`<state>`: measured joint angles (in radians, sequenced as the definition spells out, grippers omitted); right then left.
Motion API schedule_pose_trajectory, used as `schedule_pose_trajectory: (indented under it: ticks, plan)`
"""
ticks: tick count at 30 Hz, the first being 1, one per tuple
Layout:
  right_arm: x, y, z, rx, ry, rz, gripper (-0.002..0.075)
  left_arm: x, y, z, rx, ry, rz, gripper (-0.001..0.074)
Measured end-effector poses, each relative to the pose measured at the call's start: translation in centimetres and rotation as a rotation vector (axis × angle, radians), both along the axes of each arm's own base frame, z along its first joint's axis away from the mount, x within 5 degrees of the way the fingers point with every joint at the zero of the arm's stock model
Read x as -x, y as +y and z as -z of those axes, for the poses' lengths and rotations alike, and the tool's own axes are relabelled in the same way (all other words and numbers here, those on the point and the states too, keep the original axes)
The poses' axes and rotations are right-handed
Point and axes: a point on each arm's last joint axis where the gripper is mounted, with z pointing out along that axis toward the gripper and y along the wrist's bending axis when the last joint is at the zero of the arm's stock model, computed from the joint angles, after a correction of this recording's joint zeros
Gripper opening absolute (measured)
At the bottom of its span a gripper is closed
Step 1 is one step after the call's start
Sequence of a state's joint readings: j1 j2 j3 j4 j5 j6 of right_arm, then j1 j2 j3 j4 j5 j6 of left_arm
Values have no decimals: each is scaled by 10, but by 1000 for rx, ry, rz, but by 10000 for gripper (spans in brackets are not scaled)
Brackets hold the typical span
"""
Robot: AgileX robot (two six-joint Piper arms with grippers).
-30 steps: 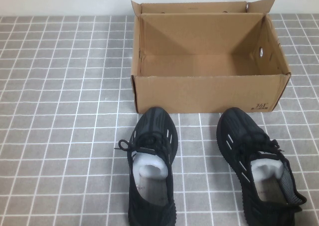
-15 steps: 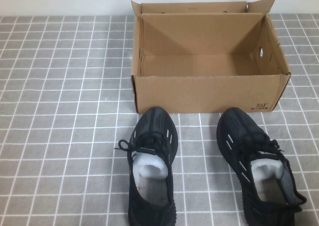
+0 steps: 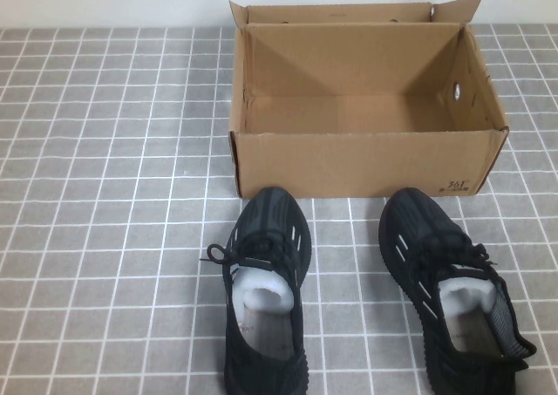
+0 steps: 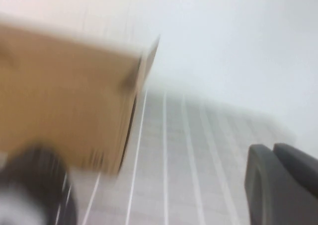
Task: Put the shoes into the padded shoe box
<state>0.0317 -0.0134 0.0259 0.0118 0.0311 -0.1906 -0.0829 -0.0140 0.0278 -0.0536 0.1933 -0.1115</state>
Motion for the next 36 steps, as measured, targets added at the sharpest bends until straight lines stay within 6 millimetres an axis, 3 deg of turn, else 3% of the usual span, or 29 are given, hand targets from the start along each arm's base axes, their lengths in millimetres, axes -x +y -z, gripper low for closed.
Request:
schedule_pose_trajectory:
  ticks: [6,14,20,25,28,36]
  plan:
    - [3,-1,-19,-21,-208,13,-8,0,1,-20,69,-218,-14,0]
    - [4,-2,-23,-44,-258,16,-8,0,2,-26,-20,-288,-19,0]
    - [11,-4,-39,-191,-445,-8,-8,2,3,-34,-14,-384,-30,0]
    - [25,-6,-59,-258,-721,-35,-8,14,6,-60,119,-687,-40,0]
    - [32,-9,-67,-336,-803,-56,-8,25,8,-75,205,-886,-27,0]
    - [50,-12,-123,-566,-843,-142,-8,43,6,-127,239,-959,27,0]
